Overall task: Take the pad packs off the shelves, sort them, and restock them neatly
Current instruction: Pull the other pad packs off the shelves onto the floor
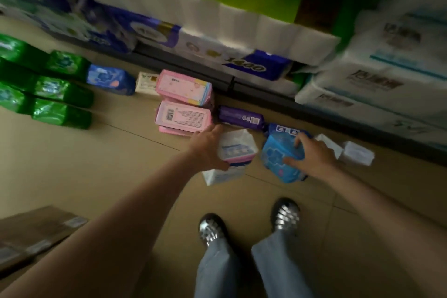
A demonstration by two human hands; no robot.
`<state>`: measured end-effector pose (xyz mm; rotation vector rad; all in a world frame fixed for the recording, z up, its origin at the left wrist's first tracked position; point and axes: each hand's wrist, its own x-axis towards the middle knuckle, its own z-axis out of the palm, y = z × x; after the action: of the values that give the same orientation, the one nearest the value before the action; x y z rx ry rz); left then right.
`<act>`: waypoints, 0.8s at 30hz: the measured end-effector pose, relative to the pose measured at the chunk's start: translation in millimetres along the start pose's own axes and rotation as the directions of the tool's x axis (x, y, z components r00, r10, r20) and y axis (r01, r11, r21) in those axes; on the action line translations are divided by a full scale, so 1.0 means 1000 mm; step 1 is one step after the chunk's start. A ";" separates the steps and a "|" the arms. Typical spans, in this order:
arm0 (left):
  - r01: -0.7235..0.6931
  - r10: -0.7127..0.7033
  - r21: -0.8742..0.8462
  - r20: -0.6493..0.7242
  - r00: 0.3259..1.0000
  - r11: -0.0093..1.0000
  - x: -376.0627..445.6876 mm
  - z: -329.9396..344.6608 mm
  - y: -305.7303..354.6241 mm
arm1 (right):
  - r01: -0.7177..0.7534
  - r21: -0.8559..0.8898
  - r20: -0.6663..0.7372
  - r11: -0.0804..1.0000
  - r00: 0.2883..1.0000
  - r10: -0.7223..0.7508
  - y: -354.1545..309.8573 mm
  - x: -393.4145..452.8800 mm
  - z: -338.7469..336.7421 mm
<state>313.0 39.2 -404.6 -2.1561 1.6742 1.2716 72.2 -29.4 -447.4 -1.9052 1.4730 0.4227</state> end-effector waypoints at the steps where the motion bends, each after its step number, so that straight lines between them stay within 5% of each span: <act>1: -0.022 0.022 0.049 0.007 1.000 0.999 0.002 -0.001 0.013 | -0.006 0.036 -0.004 0.999 1.000 0.006 0.008 -0.003 -0.003; 7: -0.088 0.082 0.135 0.049 0.995 0.987 0.007 0.032 0.067 | -0.039 -0.049 0.003 0.998 0.999 0.039 0.060 -0.028 -0.013; 9: -0.065 0.060 0.141 0.041 0.997 0.988 0.004 0.050 0.082 | -0.061 -0.163 0.020 0.985 0.998 0.065 0.080 -0.032 -0.009; 14: 0.064 -0.060 0.080 -0.047 0.997 0.995 0.003 0.110 0.136 | -0.072 -0.097 0.055 0.993 0.995 0.078 0.137 -0.033 0.017; 24: 0.029 -0.013 0.243 -0.066 0.998 0.970 0.066 0.251 0.291 | -0.264 -0.111 -0.108 0.958 0.962 0.252 0.374 -0.048 0.010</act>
<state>-64.3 22.0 -499.6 -2.0819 1.7248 0.9432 -292.3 -35.5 -542.4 -1.8541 1.8049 0.5641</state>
